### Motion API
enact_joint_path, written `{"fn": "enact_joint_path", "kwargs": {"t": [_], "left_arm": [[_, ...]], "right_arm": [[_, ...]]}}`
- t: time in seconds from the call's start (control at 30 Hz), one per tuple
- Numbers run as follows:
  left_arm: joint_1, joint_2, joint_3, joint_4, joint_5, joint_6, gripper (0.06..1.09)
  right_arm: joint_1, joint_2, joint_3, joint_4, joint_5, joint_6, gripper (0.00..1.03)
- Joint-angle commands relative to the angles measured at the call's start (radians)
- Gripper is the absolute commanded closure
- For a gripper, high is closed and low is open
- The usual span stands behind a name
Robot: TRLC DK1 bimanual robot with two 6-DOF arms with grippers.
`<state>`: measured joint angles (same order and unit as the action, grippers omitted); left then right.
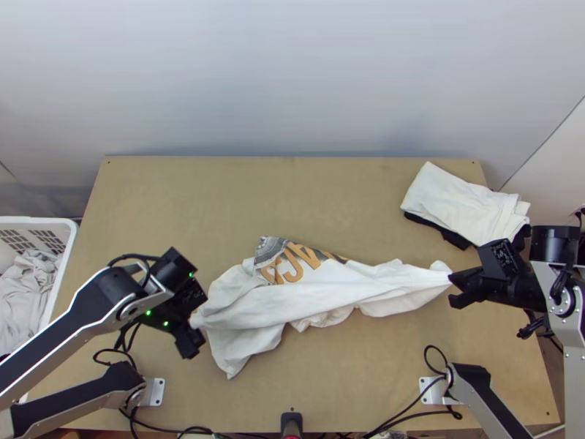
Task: Fold the t-shirt
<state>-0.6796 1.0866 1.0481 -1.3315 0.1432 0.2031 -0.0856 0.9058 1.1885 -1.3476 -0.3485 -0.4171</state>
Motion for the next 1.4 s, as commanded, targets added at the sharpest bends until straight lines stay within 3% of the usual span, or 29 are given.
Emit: {"fn": "enact_joint_path", "kwargs": {"t": [0.0,0.07,0.2,0.53,0.73,0.9,1.0,1.2,1.37], "left_arm": [[-0.008,-0.065,-0.088,-0.009,-0.057,0.016,0.16],[-0.003,-0.073,-0.111,0.014,-0.063,0.016,0.16],[0.005,-0.073,-0.146,0.075,-0.077,0.016,0.26],[0.025,-0.065,-0.194,0.184,-0.077,0.016,0.26],[0.031,-0.059,-0.221,0.253,-0.077,0.012,0.47],[0.045,-0.040,-0.247,0.287,-0.077,0.016,0.48],[0.045,-0.036,-0.264,0.316,-0.077,0.013,0.60],[0.060,-0.036,-0.278,0.333,-0.077,0.018,1.01],[0.117,-0.048,-0.270,0.322,-0.077,0.047,1.04]], "right_arm": [[0.001,-0.002,-0.009,0.019,-0.001,0.008,1.00],[0.004,-0.004,-0.007,0.019,-0.003,0.008,1.00],[0.027,-0.002,-0.001,0.021,-0.001,0.026,1.00],[0.027,-0.007,0.006,0.021,-0.001,0.032,1.00],[0.027,-0.010,0.005,0.021,-0.001,0.034,1.00],[0.027,-0.005,0.011,0.021,-0.001,0.034,1.00],[0.026,-0.002,0.011,0.022,-0.001,0.034,1.00],[0.026,0.010,0.020,0.027,-0.001,0.034,1.00],[0.026,0.015,0.023,0.030,-0.001,0.035,1.00]]}}
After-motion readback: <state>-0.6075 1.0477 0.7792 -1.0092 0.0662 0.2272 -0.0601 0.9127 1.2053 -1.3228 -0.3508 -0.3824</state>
